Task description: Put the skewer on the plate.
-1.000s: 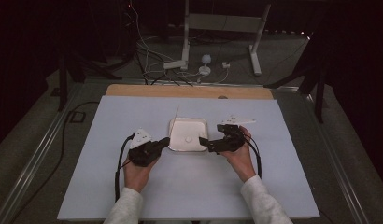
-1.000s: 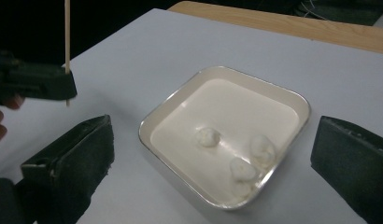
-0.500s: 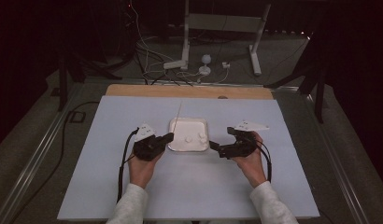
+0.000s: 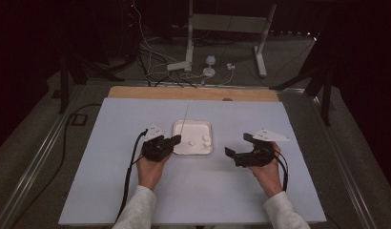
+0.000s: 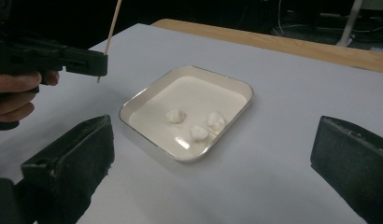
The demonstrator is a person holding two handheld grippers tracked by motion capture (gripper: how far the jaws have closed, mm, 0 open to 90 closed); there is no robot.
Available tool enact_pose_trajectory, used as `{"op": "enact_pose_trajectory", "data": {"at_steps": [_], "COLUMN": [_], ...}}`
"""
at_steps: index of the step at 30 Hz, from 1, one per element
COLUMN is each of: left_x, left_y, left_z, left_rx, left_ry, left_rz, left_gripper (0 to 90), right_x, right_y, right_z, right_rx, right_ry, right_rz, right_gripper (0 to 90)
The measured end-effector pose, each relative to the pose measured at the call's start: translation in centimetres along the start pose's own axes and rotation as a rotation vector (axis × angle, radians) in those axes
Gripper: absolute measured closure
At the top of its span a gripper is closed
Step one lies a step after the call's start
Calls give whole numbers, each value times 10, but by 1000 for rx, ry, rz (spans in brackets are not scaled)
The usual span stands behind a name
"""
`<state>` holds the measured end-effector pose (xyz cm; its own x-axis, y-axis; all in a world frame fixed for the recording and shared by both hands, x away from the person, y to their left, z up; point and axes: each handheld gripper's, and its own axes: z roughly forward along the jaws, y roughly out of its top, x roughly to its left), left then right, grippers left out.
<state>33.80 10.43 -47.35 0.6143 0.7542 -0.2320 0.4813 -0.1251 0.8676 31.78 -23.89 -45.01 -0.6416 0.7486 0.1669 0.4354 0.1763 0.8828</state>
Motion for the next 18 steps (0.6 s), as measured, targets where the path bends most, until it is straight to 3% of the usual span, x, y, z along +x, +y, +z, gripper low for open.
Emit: {"op": "enact_pose_trajectory", "data": {"at_steps": [11, 18], "left_x": [3, 4], "left_y": [-3, -4], "left_z": [12, 18], "left_rx": [23, 29], "left_ry": [15, 23], "left_rz": [-22, -39], "left_gripper": [900, 900], "right_x": [-7, -15], "right_y": [-14, -21], "right_z": [-24, -35], "right_rx": [-26, -31], "right_ry": [-35, -57], "right_rz": [-12, 9], "right_gripper": [0, 0]}}
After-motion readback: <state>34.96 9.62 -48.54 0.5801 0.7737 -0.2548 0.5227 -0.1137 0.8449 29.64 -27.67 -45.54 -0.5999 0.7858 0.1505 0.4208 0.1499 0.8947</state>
